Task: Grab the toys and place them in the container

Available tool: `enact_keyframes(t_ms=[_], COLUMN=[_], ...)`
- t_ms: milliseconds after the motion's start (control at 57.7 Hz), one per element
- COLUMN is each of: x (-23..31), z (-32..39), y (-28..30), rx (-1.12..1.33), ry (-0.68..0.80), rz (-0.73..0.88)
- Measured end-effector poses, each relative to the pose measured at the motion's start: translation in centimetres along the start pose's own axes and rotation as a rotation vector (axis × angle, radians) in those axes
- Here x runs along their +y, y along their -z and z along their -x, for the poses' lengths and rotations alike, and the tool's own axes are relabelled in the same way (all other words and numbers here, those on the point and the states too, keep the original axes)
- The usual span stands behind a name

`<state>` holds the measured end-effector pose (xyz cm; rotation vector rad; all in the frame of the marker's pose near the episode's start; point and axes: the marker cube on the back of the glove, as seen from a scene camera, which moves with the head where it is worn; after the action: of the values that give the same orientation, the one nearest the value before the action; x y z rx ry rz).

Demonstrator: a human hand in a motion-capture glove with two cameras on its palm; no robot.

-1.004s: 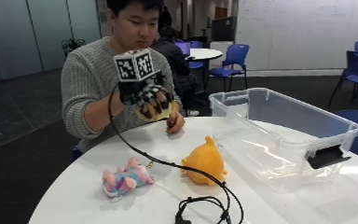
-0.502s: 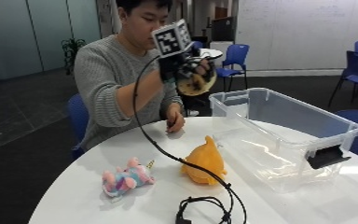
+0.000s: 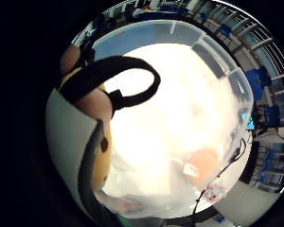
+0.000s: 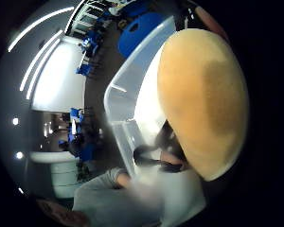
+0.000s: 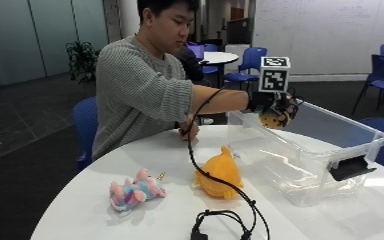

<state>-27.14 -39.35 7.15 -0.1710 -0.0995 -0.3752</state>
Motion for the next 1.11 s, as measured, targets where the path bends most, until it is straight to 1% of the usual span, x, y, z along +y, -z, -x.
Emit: enact_keyframes(t_ms=[87, 139, 173, 485, 571, 641, 762, 831, 900, 952, 987, 1039, 1108], x=[-0.8, -1.0, -1.1, -0.7, -0.4, 0.4, 3.9, 7.3, 11.9, 15.2, 16.9, 18.1, 18.5], z=[0.3, 0.2, 0.3, 0.5, 0.4, -0.1, -3.7, -8.8, -11.2, -13.8, -15.9, -19.0, -21.5], y=[-2.6, -3.2, -3.2, -1.4, 0.2, 2.8, 9.6, 12.8, 14.5, 14.5, 14.2, 13.8, 11.6], rx=[0.058, 0.077, 0.074, 0.008, 0.002, 0.003, -0.028, 0.089, 0.0, 0.079, 0.125, 0.101, 0.055], ry=[-0.036, -0.018, -0.01, 0.018, 0.023, 0.019, -0.008, 0.019, 0.06, 0.074, 0.017, -0.131, -0.216], rz=[0.116, 0.174, 0.186, 0.149, 0.116, 0.065, -0.068, -0.123, -0.138, -0.166, -0.206, -0.235, -0.163])
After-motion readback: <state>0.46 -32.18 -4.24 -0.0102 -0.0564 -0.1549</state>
